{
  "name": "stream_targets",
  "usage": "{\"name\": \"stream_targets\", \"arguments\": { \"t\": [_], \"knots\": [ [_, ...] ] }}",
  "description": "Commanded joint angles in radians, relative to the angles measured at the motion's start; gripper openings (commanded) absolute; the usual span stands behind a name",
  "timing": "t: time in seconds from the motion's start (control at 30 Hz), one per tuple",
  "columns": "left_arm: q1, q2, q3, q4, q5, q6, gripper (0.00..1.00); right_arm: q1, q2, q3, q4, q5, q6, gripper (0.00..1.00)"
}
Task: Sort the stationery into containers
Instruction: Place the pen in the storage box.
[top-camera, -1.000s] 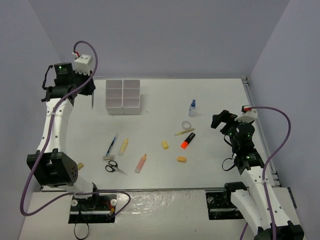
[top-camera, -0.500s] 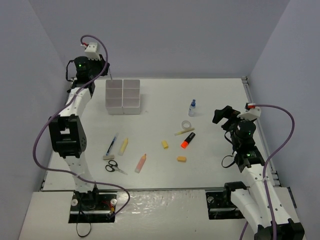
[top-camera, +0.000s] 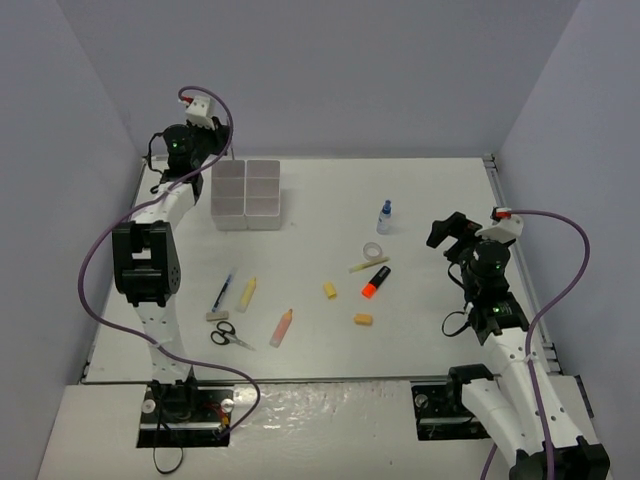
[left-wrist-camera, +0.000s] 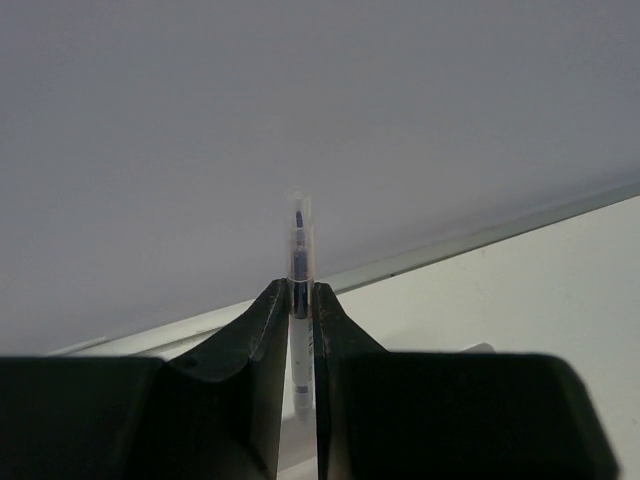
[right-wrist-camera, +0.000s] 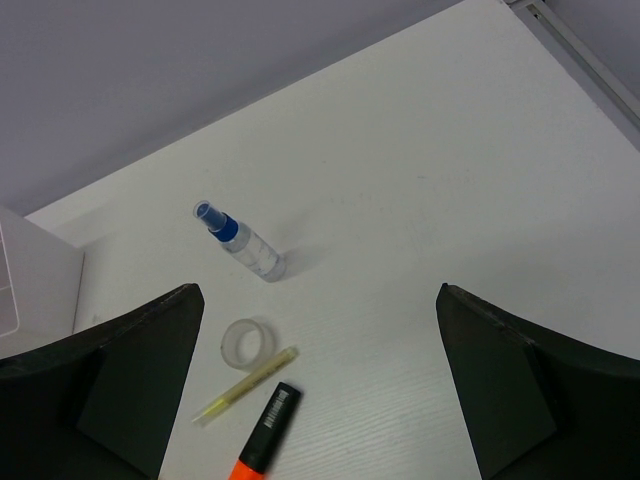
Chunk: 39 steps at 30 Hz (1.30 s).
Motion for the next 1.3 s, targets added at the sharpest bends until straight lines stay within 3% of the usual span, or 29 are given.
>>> {"name": "stream_targets", "arguments": {
  "t": [0.0,0.3,0.47,0.6,0.73,0.97,1.13,1.27],
  "knots": [
    [0.007,-0.083,-0.034,0.118,0.031,0.056,0.0,0.006,0.032,0.054,0.066,0.033,-0.016,1.0],
    [0.007,-0.094,-0.138,0.132,0.027,0.104,0.01,0.006,0.008,0.04,0.067,0.033,-0.026,1.0],
    [0.009,-0.131,-0.134,0.057,0.054,0.107,0.5,0.006,-0.004,0.034,0.062,0.027,-0.024,1.0],
    [0.007,-0.166,-0.104,-0.036,0.045,0.122,0.6,0.006,-0.004,0.031,0.06,0.021,-0.023,1.0],
    [0.009,-0.26,-0.035,-0.357,-0.022,0.188,0.63,0.007,0.006,0.044,0.057,0.007,-0.037,1.0],
    [0.007,-0.474,-0.069,-0.902,-0.106,0.418,0.64,0.007,0.03,0.086,0.03,-0.004,-0.046,1.0],
    [0.007,-0.595,-0.261,-1.234,-0.096,0.579,0.65,0.011,0.021,0.08,0.019,-0.011,-0.043,1.0],
    [-0.011,-0.591,-0.396,-1.304,-0.107,0.592,0.66,0.013,0.025,0.073,0.018,-0.017,-0.052,1.0]
  ]
}}
